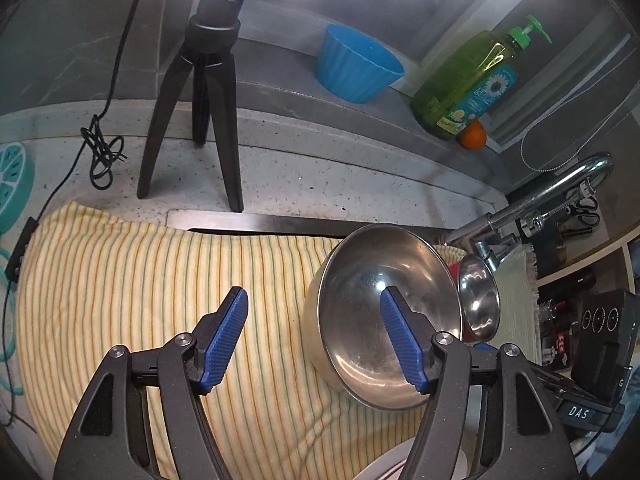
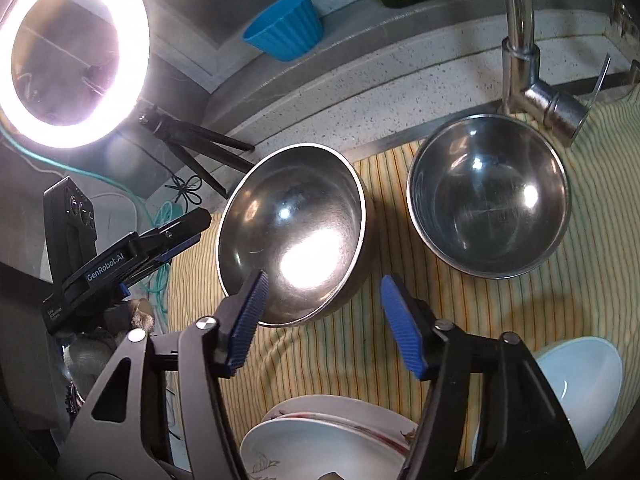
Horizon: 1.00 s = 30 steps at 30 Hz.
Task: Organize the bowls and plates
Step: 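Move both grippers to the rim of the large steel bowl, then close both grippers on the steel bowl rim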
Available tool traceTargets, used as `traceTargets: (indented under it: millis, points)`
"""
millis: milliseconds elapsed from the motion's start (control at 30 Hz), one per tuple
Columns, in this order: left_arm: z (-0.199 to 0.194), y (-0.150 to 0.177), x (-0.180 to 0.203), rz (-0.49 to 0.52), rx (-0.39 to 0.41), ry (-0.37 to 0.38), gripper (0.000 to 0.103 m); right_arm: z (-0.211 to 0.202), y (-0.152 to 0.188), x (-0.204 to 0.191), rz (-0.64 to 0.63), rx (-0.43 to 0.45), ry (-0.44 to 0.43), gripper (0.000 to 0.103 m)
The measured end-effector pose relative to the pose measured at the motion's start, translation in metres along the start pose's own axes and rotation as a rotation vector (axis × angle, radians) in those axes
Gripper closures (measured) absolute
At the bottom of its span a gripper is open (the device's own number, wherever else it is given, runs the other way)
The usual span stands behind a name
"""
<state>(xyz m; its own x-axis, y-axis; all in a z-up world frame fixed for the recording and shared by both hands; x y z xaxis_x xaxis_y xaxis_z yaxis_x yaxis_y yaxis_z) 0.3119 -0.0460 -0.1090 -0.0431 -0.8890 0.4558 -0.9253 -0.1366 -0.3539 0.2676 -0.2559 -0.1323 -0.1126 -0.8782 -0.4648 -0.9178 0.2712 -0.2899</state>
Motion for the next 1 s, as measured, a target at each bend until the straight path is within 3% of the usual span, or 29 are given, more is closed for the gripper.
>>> traceTargets:
  millis: [300, 600, 733, 1000]
  points:
    - [0.024, -0.007, -0.002, -0.008, -0.057, 0.021, 0.049, 0.019, -0.007, 0.002, 0.006, -0.039, 0.004, 0.055]
    - [0.036, -0.002, -0.001, 0.006, -0.105, 0.045, 0.074, 0.035, -0.009, 0.009, 0.023, -0.067, 0.025, 0.069]
    - [0.041, 0.001, 0.0, 0.004, -0.119, 0.055, 0.077, 0.035, -0.008, 0.009, 0.014, -0.071, 0.04, 0.075]
    - [0.037, 0.004, 0.005, 0.021, -0.104, 0.035, 0.077, 0.033, -0.006, 0.006, -0.005, -0.078, 0.053, 0.076]
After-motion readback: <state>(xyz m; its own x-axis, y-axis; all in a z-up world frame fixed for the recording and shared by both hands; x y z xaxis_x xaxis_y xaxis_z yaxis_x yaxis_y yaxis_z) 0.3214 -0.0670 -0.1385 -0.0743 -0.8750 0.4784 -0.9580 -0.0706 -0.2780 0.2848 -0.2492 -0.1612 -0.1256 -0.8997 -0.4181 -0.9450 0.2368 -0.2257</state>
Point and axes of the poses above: each gripper's, at about its wrist camera, not at the fingertips, and z roughly the way its jaws point, x to its right, y to its underside, the point moved 1 cm from there along z, roughly the way its jaws point, and after that the axes turned 3 degrees about -z, right-handed, at the moved point
